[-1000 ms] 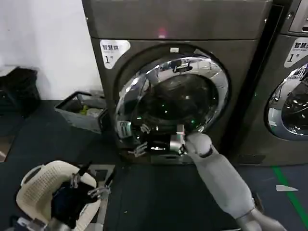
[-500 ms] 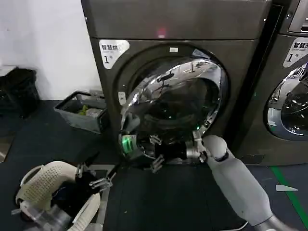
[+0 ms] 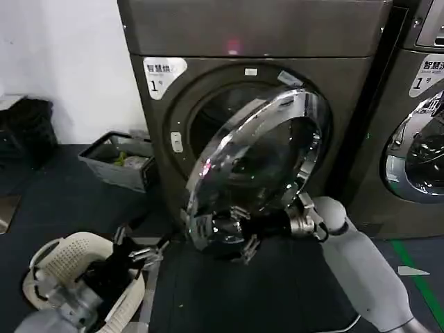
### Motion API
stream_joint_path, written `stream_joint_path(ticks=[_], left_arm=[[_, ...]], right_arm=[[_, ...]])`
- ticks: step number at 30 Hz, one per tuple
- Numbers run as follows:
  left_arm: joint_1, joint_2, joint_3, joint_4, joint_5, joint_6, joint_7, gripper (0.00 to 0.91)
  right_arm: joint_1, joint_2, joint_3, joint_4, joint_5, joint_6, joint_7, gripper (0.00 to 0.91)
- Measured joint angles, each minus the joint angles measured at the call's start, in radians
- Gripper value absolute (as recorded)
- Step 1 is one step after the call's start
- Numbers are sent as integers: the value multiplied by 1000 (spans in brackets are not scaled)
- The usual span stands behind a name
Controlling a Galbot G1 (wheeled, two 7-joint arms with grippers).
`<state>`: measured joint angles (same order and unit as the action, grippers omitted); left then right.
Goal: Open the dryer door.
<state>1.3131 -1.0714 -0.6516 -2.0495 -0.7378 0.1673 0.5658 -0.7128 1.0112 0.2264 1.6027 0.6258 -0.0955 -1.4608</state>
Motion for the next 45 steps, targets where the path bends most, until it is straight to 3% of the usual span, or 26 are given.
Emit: stream_joint_path(ticks=[10,21,40,45], left_arm=[[-125,51,71,97,-55,-9,15,907],[-254,80,241,193,-50,-37,28,907],[-466,54,500,275,-49,-48,62,907],[-512,45,554,286,-46,-50,84,907]], right_arm=[[-78,-42,60,45,28,12,0,907],[-162,-75,146,73,37,31,-1,907],[-342,-119,541,15,44,65,-1,907],[-361,-140,688,-33,9,63,1,907]])
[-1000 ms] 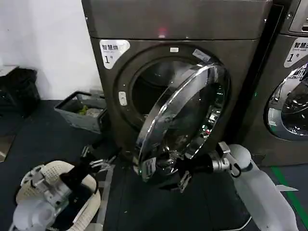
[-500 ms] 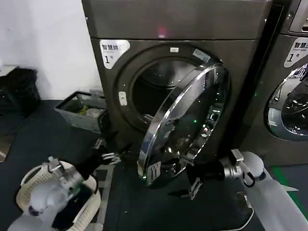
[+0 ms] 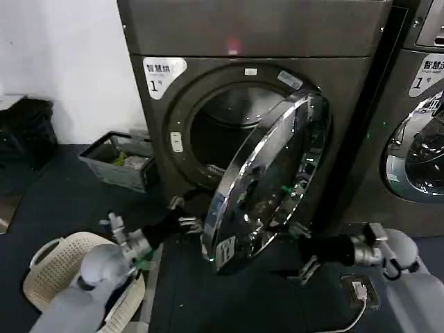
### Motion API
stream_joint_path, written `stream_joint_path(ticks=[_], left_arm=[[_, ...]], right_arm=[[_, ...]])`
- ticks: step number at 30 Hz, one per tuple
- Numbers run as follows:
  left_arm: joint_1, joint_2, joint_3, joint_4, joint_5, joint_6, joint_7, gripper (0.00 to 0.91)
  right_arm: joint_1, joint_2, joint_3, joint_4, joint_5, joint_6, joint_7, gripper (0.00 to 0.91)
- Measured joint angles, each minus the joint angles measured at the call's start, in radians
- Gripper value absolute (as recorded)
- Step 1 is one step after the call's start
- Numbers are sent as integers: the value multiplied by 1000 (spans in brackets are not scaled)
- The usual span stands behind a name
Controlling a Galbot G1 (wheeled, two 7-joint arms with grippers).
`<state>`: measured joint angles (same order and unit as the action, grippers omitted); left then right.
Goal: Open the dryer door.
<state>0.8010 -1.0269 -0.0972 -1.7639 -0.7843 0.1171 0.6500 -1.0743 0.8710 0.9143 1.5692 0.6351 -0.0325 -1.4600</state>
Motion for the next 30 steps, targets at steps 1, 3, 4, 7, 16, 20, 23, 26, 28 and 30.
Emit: stream_joint_path(ticks=[1,3,4,7,16,20,23,26,28,30], left_arm=[[-7,-2,12,-1,-1,1,4,907],[-24,-4,36,-3,-1,1,12,907],[-33,-5,50,-7,0,0,15,907],[-57,-11,92,-20,0,0,15,907],[-122,-54,226,-48,3,1,12,907],[-154,-82,288,-35,10,1,3,907],[-178,-107,336,-21,16,0,-11,907],[-203,-139,384,-4,24,-2,-18,907],[-217,-159,412,7,24,-3,-21,907],[-232,-177,439,17,27,-6,-26,907]], right_arm=[[-7,0,34,-10,-11,-3,3,907],[-20,4,94,-23,-13,-16,23,907],[-29,6,128,-29,-1,-27,33,907],[-63,15,231,-46,29,-41,69,907],[-184,46,569,-52,111,14,306,907],[-238,57,713,-34,87,61,521,907],[-287,67,815,-26,58,53,707,907],[-337,74,908,-21,40,27,850,907],[-373,79,968,-17,23,9,934,907],[-405,80,1020,-11,-15,-15,1021,907]])
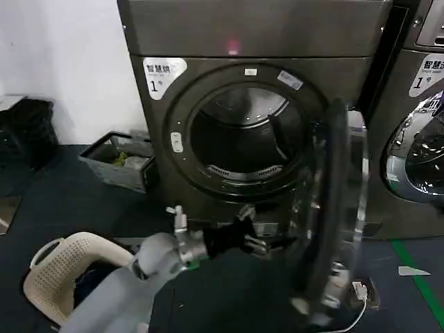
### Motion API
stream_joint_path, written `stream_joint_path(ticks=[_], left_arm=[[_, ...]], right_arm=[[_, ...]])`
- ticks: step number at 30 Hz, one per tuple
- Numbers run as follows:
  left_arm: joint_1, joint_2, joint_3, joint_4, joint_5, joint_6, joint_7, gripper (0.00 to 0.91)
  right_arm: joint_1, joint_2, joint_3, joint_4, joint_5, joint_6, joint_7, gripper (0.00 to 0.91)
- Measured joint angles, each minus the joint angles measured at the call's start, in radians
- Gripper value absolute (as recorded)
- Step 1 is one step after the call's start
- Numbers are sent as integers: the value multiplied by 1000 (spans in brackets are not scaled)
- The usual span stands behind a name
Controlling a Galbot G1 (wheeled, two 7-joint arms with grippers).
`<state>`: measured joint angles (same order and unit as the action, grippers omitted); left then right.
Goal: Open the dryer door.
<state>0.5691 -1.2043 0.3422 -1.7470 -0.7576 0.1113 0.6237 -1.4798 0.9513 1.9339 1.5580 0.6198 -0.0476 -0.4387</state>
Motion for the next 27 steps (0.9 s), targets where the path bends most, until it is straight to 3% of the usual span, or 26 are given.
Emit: stream_joint_path(ticks=[7,12,27], left_arm=[[-56,-54,74,48,48,-15,-77,907],[-100,-102,117,88,60,-5,-107,907],[-214,-280,198,249,175,-73,-176,907]], right_arm=[[-86,25,138,29,-138,-72,191,907],[-126,50,206,50,-137,-121,208,907],[-197,86,296,103,-150,-115,211,907]])
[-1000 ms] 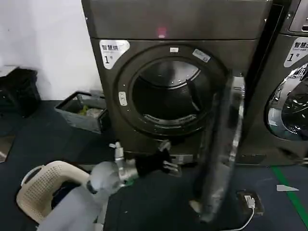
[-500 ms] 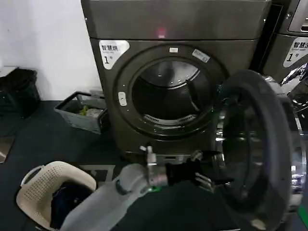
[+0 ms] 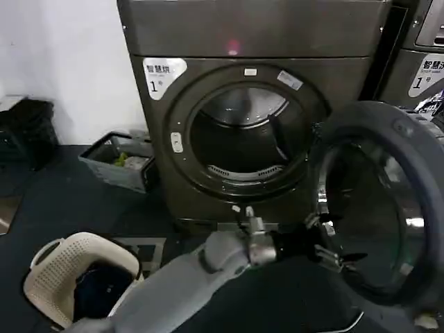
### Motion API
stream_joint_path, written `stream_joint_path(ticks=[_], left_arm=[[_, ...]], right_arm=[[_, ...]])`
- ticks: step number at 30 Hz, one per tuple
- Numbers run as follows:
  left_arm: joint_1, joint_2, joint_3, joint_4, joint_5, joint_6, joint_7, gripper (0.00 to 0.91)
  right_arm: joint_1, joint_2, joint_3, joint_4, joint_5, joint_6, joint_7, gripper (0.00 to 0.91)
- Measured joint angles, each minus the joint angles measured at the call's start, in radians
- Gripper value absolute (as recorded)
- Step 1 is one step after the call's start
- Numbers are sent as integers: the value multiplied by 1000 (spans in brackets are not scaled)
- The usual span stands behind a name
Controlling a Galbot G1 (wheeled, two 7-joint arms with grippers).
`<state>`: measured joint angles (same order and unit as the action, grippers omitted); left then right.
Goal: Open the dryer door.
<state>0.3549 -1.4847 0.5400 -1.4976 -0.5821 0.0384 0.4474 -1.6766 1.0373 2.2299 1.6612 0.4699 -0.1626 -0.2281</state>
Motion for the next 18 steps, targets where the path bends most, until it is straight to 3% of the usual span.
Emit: stream_joint_path(ticks=[18], left_arm=[[-54,-124,21,169,149,-35,-90,907]], right_arm=[[-33,8,27,24,2,15,-13,907]])
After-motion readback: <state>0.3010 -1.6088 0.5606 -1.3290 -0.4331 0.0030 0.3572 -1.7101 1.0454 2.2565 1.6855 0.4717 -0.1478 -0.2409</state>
